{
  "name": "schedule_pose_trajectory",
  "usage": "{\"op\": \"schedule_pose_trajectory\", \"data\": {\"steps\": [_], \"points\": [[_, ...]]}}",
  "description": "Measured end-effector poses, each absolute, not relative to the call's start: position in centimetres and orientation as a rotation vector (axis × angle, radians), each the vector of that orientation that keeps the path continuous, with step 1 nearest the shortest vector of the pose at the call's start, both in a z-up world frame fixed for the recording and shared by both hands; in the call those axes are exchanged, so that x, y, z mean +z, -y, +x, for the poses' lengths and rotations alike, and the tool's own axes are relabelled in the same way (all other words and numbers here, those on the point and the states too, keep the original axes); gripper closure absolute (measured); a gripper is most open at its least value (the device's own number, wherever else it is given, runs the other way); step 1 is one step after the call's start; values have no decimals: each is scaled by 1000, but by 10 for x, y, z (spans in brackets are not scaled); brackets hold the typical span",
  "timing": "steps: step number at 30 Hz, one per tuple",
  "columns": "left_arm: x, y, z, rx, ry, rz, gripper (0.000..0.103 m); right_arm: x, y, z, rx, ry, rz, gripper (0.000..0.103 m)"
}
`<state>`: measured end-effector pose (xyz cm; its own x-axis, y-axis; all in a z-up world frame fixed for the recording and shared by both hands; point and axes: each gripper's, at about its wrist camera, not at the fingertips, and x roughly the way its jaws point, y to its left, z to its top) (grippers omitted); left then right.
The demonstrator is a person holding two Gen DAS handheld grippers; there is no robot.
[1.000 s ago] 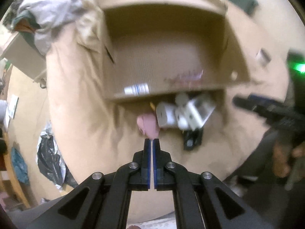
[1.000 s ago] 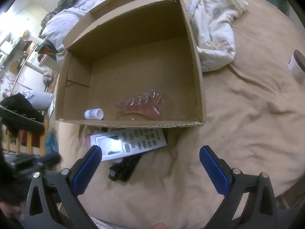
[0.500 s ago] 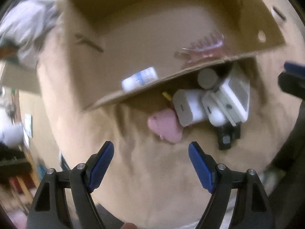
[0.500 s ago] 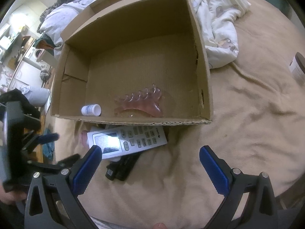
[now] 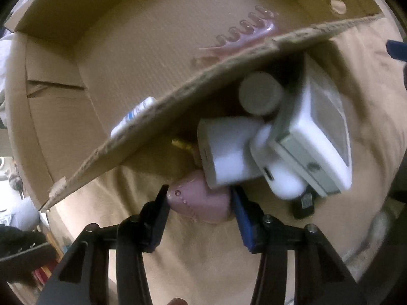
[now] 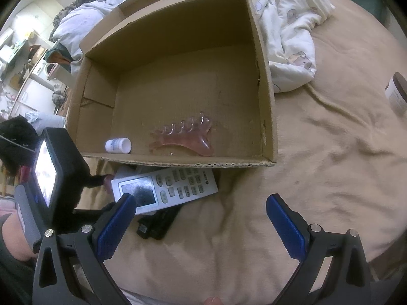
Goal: Organize rigid objects
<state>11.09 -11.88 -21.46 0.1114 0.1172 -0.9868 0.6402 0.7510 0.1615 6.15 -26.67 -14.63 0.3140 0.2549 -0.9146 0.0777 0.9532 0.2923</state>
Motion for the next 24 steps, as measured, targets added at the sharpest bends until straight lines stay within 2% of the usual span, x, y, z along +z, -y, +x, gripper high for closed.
{"op": "schedule_pose_trajectory", "data": {"steps": [7,11,20,24], "points": [[-205,105,103,-387,-1476,611,59,-146,264,61,128,-1254,291,0],[-177,91,90,-372,-1468,543,59,-144,266,59,129,-1246,301,0],[-87,63,76,-281,-1231,271,59,-149,270,54,162,-1283,355,0],[-74,52,80,-252,-1178,153,59,-163,267,48,264,-1357,480,0]]}}
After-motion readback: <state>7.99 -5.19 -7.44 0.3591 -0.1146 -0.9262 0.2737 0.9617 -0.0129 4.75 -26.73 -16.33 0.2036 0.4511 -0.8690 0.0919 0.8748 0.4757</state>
